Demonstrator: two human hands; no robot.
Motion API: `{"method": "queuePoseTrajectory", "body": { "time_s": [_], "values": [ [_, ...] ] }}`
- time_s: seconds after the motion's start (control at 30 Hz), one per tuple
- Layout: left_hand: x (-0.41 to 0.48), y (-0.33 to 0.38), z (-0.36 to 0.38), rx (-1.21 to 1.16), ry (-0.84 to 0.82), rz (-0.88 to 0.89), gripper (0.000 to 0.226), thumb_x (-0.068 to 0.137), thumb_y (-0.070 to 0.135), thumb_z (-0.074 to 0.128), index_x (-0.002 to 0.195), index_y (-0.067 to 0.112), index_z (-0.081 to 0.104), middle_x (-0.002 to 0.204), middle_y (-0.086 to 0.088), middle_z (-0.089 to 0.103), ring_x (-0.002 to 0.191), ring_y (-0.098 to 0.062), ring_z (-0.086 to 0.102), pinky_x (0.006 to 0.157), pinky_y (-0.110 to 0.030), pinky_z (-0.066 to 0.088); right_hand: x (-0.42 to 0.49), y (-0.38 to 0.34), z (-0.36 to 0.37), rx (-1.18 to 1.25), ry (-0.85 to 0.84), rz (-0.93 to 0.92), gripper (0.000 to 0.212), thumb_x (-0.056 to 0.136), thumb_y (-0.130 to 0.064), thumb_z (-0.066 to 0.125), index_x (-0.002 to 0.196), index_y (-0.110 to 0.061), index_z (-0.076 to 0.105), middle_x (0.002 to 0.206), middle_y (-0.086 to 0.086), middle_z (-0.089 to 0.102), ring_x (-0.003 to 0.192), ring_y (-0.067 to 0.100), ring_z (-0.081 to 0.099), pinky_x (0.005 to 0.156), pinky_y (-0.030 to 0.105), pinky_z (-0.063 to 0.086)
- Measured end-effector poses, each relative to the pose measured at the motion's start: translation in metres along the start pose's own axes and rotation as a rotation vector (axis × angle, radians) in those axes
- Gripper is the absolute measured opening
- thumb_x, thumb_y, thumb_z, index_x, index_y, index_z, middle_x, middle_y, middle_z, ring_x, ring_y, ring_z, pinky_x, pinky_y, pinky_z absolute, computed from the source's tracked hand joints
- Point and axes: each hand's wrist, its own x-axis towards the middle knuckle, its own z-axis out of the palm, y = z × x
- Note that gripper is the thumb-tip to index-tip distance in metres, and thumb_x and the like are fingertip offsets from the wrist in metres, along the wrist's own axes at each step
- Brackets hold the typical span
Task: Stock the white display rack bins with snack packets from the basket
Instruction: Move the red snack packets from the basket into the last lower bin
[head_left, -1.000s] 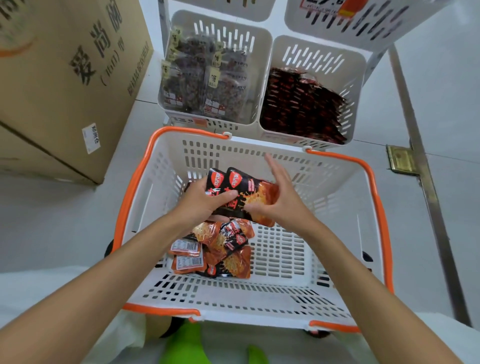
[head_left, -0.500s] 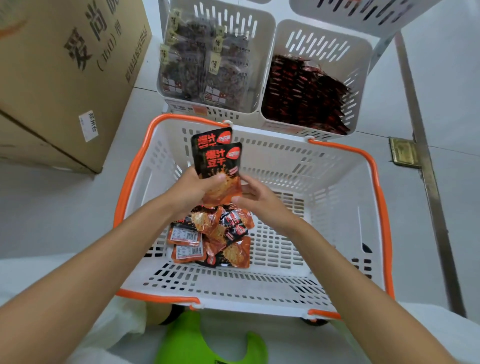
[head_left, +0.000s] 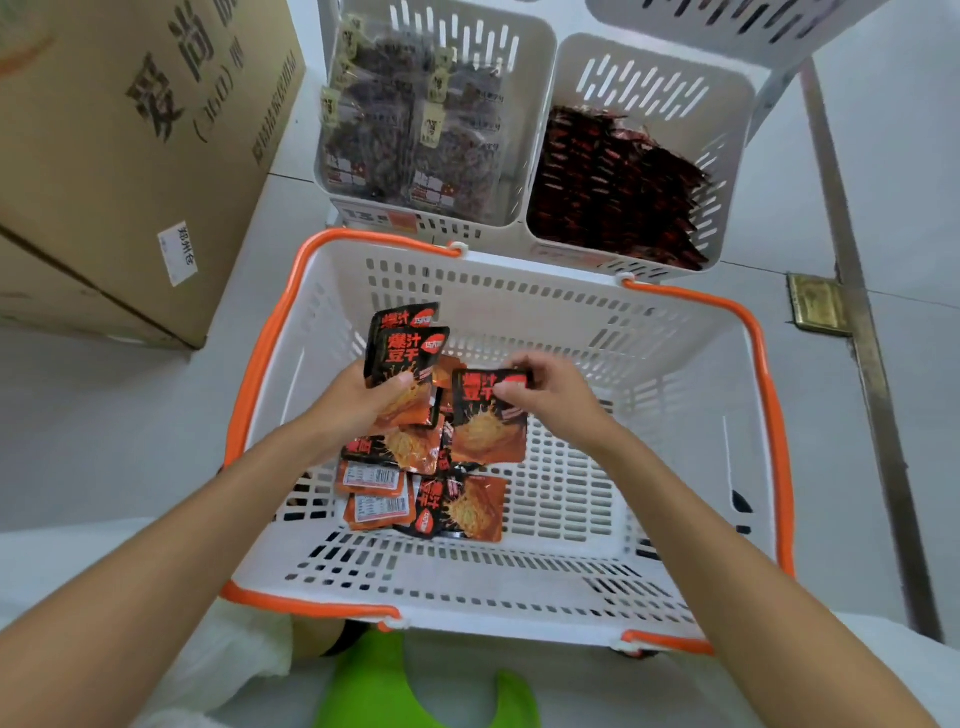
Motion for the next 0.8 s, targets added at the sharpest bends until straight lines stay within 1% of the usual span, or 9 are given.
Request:
{"method": "queuePoseTrajectory", "body": {
  "time_s": [0.13,0.23,0.33,0.43,0.5,0.57,0.67,0.73,0.8],
  "values": [
    [-0.008,0.043,0.032,-0.077,-0.191,-0.023,0.061,0.084,0.067,0.044,0.127,0.026,0.056,0.118,-0.003,0.072,0.11,-0.021,0.068,0.098,-0.042,0.053,-0.003,-0.051,-0.018,0.09,0.171,-0.158,0.009,0.093,-0.01,0.064,0.092,-0.018,0.06,0.085,0.001,0.063,0.077,0.01,0.063,0.071,0.032,0.057],
    [-0.006,0.074,0.056,-0.08,-0.314,0.07,0.04,0.081,0.05,0.062,0.114,0.026,0.059,0.106,-0.003,0.075,0.098,-0.021,0.073,0.089,-0.037,0.058,0.0,-0.072,-0.01,0.175,0.276,-0.161,0.013,0.096,-0.012,0.059,0.108,-0.017,0.054,0.094,0.001,0.063,0.083,0.012,0.062,0.081,0.044,0.055],
    [0.004,0.093,0.064,-0.104,-0.295,0.142,0.039,0.082,0.008,0.077,0.114,0.024,0.06,0.103,-0.003,0.075,0.093,-0.021,0.074,0.08,-0.038,0.061,-0.004,-0.086,-0.023,0.228,0.245,-0.195,0.047,0.096,-0.013,0.061,0.136,-0.028,0.04,0.126,-0.007,0.052,0.107,0.005,0.058,0.092,0.04,0.055],
    [0.021,0.113,0.056,0.201,-0.304,0.305,0.029,0.083,0.005,0.077,0.104,0.021,0.065,0.087,0.0,0.074,0.078,-0.006,0.071,0.066,-0.024,0.058,-0.01,-0.098,-0.064,0.039,0.144,-0.256,0.098,0.085,-0.015,0.076,0.152,-0.043,0.011,0.15,-0.006,0.035,0.122,-0.001,0.047,0.089,0.017,0.051],
    [0.036,0.137,0.051,0.471,-0.331,0.442,0.028,0.082,0.01,0.079,0.102,0.024,0.066,0.087,0.006,0.072,0.08,0.0,0.067,0.071,-0.022,0.056,-0.008,-0.107,-0.094,-0.13,0.042,-0.281,0.106,0.077,-0.011,0.083,0.151,-0.046,0.015,0.138,-0.007,0.051,0.116,-0.001,0.056,0.088,0.013,0.049],
    [0.059,0.165,0.052,0.722,-0.312,0.522,0.036,0.078,0.015,0.081,0.103,0.033,0.061,0.089,0.018,0.066,0.082,0.009,0.061,0.074,-0.017,0.052,0.001,-0.115,-0.121,-0.295,-0.047,-0.291,0.088,0.075,-0.011,0.084,0.145,-0.04,0.038,0.119,-0.019,0.06,0.108,-0.001,0.061,0.091,0.017,0.049],
    [0.098,0.206,0.066,0.764,-0.249,0.538,0.062,0.072,0.032,0.086,0.122,0.028,0.05,0.101,0.011,0.07,0.091,-0.005,0.066,0.082,-0.034,0.056,0.022,-0.118,-0.157,-0.427,0.099,-0.367,0.025,0.08,-0.009,0.079,0.097,-0.024,0.07,0.082,-0.018,0.066,0.075,-0.001,0.059,0.069,0.017,0.045],
    [0.128,0.222,0.079,0.745,-0.189,0.583,0.098,0.071,0.039,0.087,0.148,0.024,0.028,0.136,0.003,0.06,0.117,-0.013,0.06,0.098,-0.033,0.05,0.037,-0.11,-0.18,-0.441,0.326,-0.417,0.015,0.082,-0.007,0.076,0.095,-0.013,0.073,0.083,-0.004,0.069,0.075,0.007,0.059,0.068,0.021,0.045],
    [0.158,0.228,0.089,0.804,-0.122,0.617,0.112,0.078,0.046,0.08,0.158,0.025,0.005,0.162,0.0,0.027,0.143,-0.019,0.036,0.115,-0.033,0.035,0.056,-0.093,-0.204,-0.58,0.556,-0.465,0.026,0.084,-0.006,0.073,0.109,-0.012,0.072,0.097,0.0,0.069,0.087,0.008,0.059,0.079,0.019,0.046]
  ]
}}
